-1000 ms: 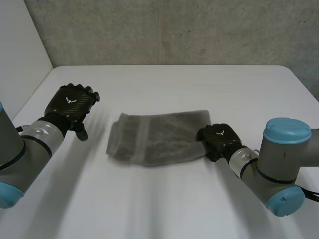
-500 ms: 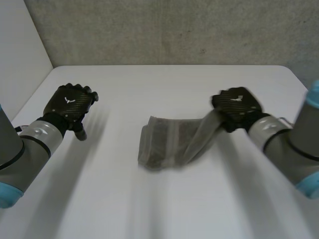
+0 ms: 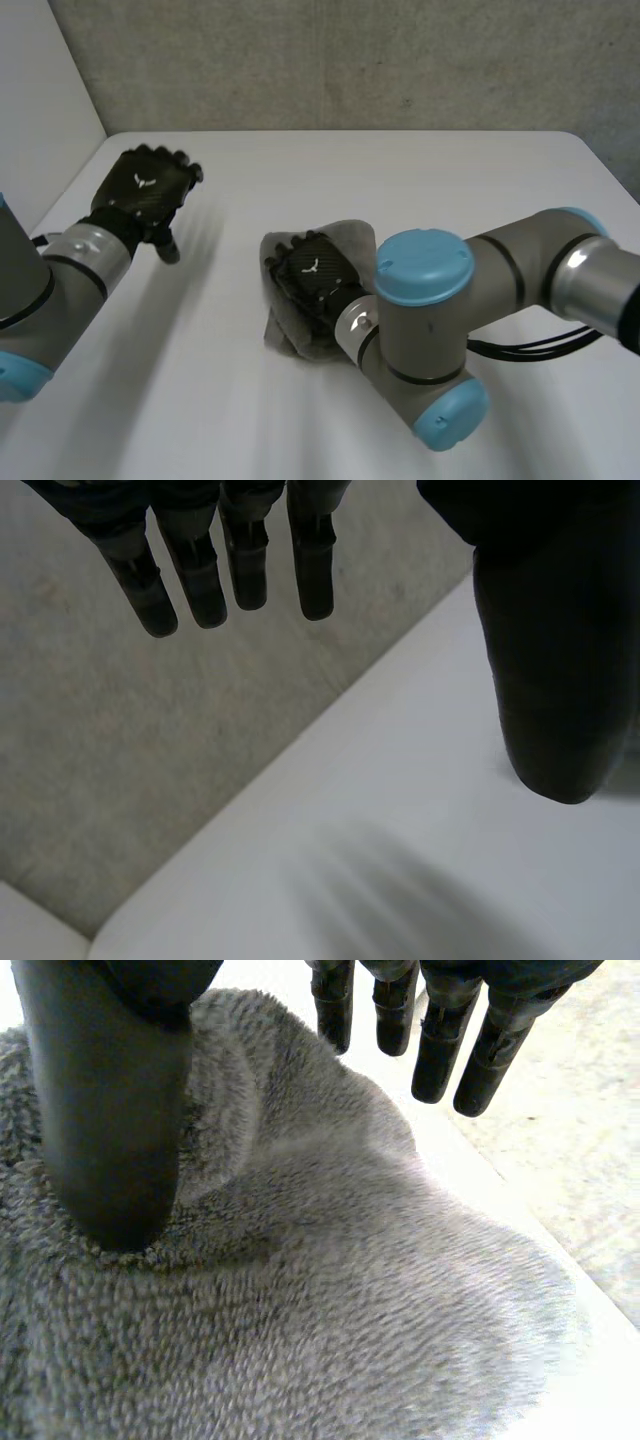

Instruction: Fold the towel.

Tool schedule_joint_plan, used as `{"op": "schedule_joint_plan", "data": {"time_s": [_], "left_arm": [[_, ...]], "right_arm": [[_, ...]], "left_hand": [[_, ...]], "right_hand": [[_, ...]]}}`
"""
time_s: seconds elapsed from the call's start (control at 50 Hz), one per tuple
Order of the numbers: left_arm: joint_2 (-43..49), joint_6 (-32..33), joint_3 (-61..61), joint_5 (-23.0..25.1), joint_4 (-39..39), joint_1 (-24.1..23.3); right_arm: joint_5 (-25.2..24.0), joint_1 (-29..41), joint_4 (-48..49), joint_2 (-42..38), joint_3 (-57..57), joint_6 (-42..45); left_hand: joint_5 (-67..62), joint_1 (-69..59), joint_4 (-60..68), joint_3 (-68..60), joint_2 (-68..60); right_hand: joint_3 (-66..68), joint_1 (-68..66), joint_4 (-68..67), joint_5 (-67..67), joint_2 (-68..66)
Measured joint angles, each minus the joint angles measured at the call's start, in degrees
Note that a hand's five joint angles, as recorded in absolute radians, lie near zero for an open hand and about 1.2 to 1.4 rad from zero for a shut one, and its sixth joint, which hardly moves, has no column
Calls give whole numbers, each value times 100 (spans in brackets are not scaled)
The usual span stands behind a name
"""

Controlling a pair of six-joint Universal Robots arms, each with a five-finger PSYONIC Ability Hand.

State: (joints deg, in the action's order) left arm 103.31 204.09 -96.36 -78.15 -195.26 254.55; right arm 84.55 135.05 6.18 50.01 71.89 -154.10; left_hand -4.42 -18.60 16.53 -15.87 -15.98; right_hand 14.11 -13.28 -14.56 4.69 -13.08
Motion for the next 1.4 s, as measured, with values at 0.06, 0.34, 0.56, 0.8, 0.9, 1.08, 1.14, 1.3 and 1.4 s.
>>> {"op": "schedule_joint_plan", "data": {"time_s": [0.06, 0.34, 0.56, 0.8, 0.9, 1.08, 1.14, 1.3, 1.4], "left_arm": [[21, -98, 228, -11, 7, -133], [711, -1593, 1744, -93, 331, -1087], [1666, -2693, 1928, -208, 922, -1693], [2204, -2658, 1655, -1050, 908, -1727], [2398, -2604, 1659, -1235, 891, -1719], [2631, -2345, 1718, -1250, 878, -1715], [2604, -2217, 1723, -1246, 887, -1719], [1931, -2106, 1744, -1240, 931, -1726], [1240, -2124, 1835, -1233, 951, -1693]], "right_arm": [[14, -92, -2, 339, 246, -183], [-69, -1266, -364, 1519, 1095, -1559], [-638, -1665, -414, 957, 965, -3078], [-794, -1562, -329, 276, 743, -4177], [-570, -1464, -189, 24, 629, -4119], [-69, -1328, -111, -310, 380, -3482], [-25, -1301, -123, -201, 367, -3343], [-35, -1290, -164, 728, 444, -3246], [49, -1338, -262, 1398, 426, -3208]], "left_hand": [[0, 0, 0, 0, 0], [0, 0, 0, 0, 0], [0, 0, 0, 0, 0], [-1, 0, 0, 0, 0], [0, 0, 0, 0, 0], [-1, 0, 0, 0, 0], [4, 0, 0, 0, 0], [33, 0, -2, 26, 17], [64, 0, -86, 96, 94]], "right_hand": [[0, 4, 0, -93, 0], [-26, 22, 2, -107, 0], [-27, 22, 2, -107, 0], [-27, 23, 0, -107, 0], [-50, 23, 0, -111, 0], [-51, 24, 0, -153, 0], [-51, 25, 0, -153, 0], [-51, 27, 0, -154, 0], [-51, 27, 0, -154, 0]]}}
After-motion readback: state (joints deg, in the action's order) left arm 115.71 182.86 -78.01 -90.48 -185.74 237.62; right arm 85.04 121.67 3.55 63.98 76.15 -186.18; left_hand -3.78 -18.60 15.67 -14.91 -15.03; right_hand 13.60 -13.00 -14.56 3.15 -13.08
